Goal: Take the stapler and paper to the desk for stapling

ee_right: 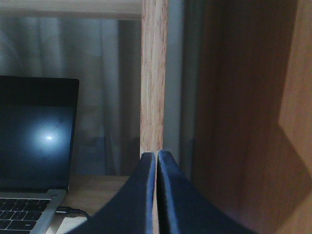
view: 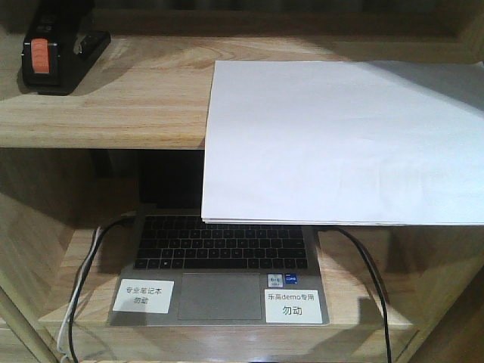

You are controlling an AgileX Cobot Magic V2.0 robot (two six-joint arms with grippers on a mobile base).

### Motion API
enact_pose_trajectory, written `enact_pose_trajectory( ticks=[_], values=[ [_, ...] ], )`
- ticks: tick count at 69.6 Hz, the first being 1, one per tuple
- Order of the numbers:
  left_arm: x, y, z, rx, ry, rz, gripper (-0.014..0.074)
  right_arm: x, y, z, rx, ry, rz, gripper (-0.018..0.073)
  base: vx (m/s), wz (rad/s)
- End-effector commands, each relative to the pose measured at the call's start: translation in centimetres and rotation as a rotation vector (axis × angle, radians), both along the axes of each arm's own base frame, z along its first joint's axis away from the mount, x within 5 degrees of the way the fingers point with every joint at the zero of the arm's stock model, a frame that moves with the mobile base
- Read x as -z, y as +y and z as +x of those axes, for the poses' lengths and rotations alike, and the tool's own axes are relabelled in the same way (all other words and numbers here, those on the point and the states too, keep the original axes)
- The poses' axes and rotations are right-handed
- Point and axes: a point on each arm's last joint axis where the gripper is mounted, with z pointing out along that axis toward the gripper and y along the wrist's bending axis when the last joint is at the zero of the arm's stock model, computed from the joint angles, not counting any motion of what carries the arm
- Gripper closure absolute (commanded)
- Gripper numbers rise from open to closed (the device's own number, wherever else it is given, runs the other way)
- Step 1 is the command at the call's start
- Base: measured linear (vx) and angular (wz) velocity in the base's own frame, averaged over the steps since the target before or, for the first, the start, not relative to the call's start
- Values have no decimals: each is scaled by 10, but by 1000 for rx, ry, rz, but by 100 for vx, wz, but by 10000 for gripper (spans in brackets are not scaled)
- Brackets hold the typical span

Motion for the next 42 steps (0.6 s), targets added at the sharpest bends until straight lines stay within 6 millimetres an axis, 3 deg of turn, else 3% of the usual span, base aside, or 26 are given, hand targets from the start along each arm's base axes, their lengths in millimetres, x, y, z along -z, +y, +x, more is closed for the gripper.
enact_pose_trajectory(
  ticks=[1, 42],
  values=[
    [-4, 0, -2, 4, -83, -22, 603, -5, 1, -1, -3, -74, -16, 569, 0, 0],
    [-4, 0, -2, 4, -83, -22, 603, -5, 1, -1, -3, -74, -16, 569, 0, 0]
  ],
)
